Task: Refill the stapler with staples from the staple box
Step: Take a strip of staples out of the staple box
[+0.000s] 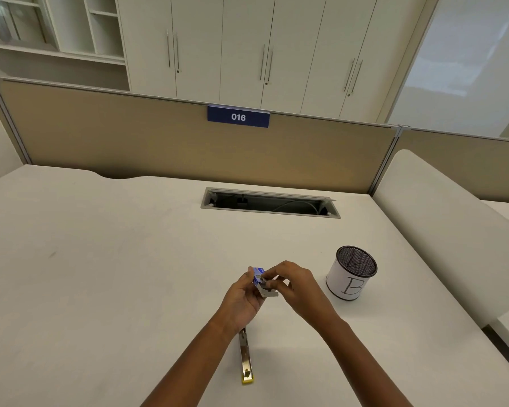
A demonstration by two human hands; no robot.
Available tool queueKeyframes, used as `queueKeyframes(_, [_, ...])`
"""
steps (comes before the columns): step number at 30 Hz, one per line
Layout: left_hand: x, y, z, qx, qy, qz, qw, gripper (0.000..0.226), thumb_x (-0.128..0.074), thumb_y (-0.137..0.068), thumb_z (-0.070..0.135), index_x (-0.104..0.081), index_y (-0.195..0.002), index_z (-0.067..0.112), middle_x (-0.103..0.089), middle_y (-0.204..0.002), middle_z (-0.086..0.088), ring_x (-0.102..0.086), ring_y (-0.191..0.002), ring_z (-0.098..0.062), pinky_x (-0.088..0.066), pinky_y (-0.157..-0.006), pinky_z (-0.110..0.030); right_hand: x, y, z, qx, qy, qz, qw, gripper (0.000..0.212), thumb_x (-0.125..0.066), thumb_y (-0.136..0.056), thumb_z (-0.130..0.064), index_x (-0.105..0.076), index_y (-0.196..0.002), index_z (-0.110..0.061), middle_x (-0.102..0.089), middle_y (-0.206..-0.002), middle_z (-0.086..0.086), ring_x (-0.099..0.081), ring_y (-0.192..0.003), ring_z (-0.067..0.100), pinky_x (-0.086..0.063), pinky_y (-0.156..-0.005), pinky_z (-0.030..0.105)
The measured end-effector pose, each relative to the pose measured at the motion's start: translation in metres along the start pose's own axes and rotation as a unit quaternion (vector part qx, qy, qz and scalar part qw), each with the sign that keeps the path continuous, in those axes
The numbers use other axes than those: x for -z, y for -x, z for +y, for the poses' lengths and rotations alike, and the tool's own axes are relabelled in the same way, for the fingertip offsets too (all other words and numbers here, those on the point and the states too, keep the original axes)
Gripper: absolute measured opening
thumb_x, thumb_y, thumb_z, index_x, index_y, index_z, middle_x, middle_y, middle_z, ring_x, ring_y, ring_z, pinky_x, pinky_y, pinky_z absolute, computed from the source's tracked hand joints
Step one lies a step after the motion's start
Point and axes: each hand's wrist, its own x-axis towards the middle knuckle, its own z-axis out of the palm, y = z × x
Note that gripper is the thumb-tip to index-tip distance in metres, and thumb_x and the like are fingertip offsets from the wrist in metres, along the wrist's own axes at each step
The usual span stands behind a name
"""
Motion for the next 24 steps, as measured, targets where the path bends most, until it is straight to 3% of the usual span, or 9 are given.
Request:
queueKeyframes(3, [-0.0001, -0.0002, 0.0010, -0.001, 0.003, -0.007, 1.000, 0.033, -0.037, -0.097, 0.023, -0.059, -0.097, -0.001, -0.073, -0.077, -0.015, -0.072, -0.063, -0.020, -0.059, -0.062, -0.027, 0.0024, -0.0001, -0.0014, 0.003, 0.001, 0.014, 1.000, 0.017, -0.057, -0.086, -0.009, -0.067, -0.100, -0.012, -0.068, -0.100, 0.008, -0.054, -0.080, 0.009, -0.038, -0.064, 0.004])
queueKeyframes(7, [-0.0018, -0.0001, 0.0008, 0.000, 0.006, -0.010, 1.000, 0.035, -0.035, -0.098, 0.024, -0.059, -0.094, -0.001, -0.073, -0.075, -0.014, -0.072, -0.062, -0.020, -0.059, -0.060, -0.027, 0.0033, 0.0002, -0.0036, 0.007, 0.025, -0.003, 1.000, 0.023, -0.054, -0.088, -0.008, -0.065, -0.107, -0.012, -0.068, -0.104, 0.009, -0.059, -0.093, 0.020, -0.041, -0.078, 0.019])
queueKeyframes(11, [-0.0023, -0.0013, 0.0010, 0.001, 0.004, -0.007, 1.000, 0.034, -0.035, -0.098, 0.024, -0.058, -0.095, -0.001, -0.064, -0.086, -0.017, -0.070, -0.062, -0.020, -0.059, -0.061, -0.027, 0.0027, 0.0002, -0.0039, 0.013, 0.029, -0.005, 0.999, 0.020, -0.055, -0.088, -0.008, -0.067, -0.104, -0.011, -0.067, -0.103, 0.009, -0.053, -0.084, 0.012, -0.033, -0.064, 0.003])
queueKeyframes(18, [-0.0010, 0.0002, 0.0019, 0.006, 0.019, -0.012, 1.000, 0.033, -0.036, -0.098, 0.023, -0.059, -0.091, 0.000, -0.073, -0.068, -0.013, -0.071, -0.060, -0.020, -0.059, -0.060, -0.027, 0.0034, 0.0013, -0.0058, 0.002, -0.003, -0.010, 1.000, 0.025, -0.053, -0.088, -0.005, -0.066, -0.107, -0.016, -0.066, -0.100, 0.011, -0.054, -0.080, 0.012, -0.037, -0.062, 0.005])
queueKeyframes(21, [0.0007, -0.0012, 0.0018, 0.001, 0.006, 0.007, 1.000, 0.033, -0.038, -0.097, 0.024, -0.059, -0.090, 0.000, -0.070, -0.070, -0.014, -0.069, -0.060, -0.020, -0.059, -0.060, -0.027, 0.0033, 0.0011, -0.0053, 0.005, 0.019, -0.032, 0.999, 0.033, -0.049, -0.090, -0.001, -0.066, -0.111, -0.020, -0.062, -0.103, 0.013, -0.056, -0.091, 0.021, -0.038, -0.068, 0.013])
queueKeyframes(24, [0.0013, -0.0019, 0.0015, -0.002, -0.001, 0.013, 1.000, 0.031, -0.038, -0.097, 0.024, -0.057, -0.093, 0.000, -0.062, -0.085, -0.017, -0.062, -0.075, -0.023, -0.059, -0.062, -0.027, 0.0045, 0.0011, -0.0070, 0.013, 0.039, -0.040, 0.998, 0.034, -0.047, -0.090, 0.000, -0.065, -0.111, -0.019, -0.061, -0.104, 0.014, -0.057, -0.095, 0.024, -0.043, -0.074, 0.023])
